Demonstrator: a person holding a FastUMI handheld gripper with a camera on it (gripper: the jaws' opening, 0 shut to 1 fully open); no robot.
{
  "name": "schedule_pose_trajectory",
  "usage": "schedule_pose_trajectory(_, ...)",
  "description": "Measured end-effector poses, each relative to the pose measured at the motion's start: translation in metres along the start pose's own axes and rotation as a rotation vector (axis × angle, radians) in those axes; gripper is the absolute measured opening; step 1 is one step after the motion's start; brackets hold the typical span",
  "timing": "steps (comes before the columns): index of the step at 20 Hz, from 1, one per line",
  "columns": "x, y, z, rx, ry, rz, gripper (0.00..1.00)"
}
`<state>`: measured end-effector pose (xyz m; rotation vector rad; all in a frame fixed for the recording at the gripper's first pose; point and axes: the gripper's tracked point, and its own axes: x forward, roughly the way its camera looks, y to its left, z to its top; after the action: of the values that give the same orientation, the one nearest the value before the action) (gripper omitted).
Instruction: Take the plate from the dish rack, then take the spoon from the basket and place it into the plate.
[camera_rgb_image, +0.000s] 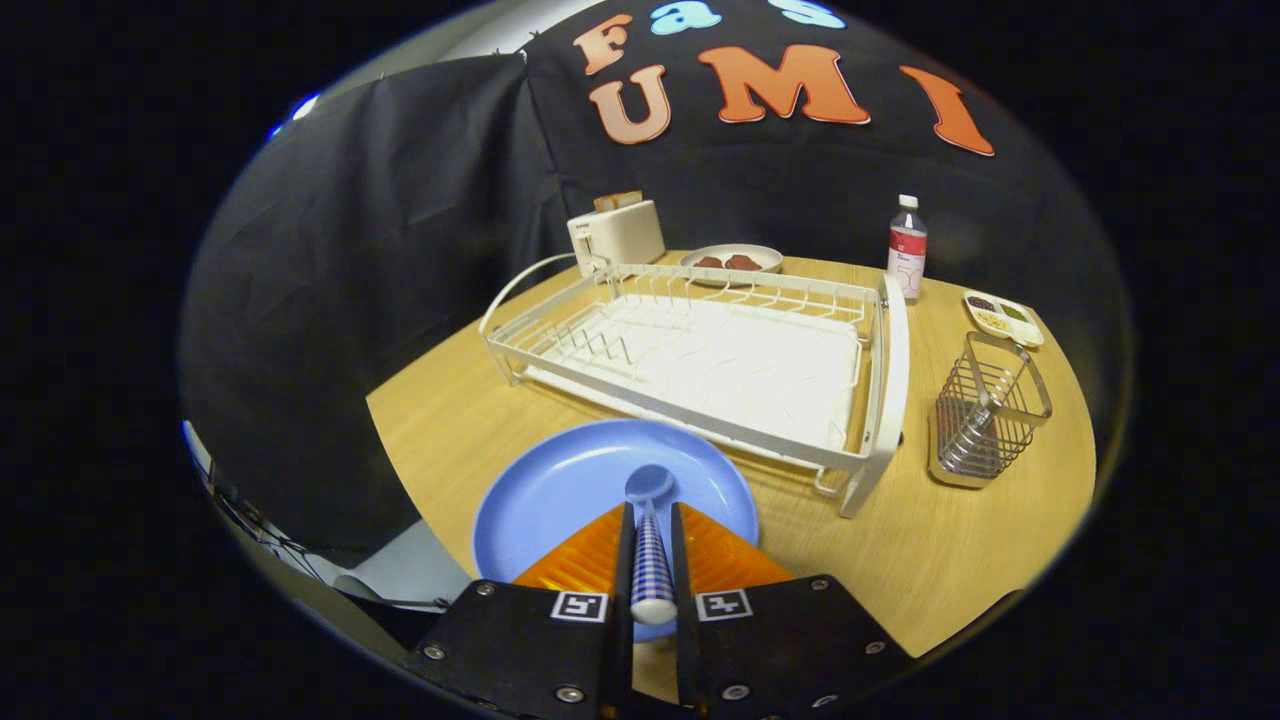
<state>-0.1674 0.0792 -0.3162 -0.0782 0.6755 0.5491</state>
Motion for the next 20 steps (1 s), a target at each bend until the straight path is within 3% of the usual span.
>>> schedule_pose_trajectory(5,-0.002,-0.008,-0.022,-0.020,0.069,-0.047,0.21)
schedule_pose_trajectory(9,-0.017,-0.016,-0.008,0.004,0.035,-0.093,0.29)
schedule_pose_trajectory(20,-0.106,-0.092,0.092,0.123,-0.257,-0.319,0.71)
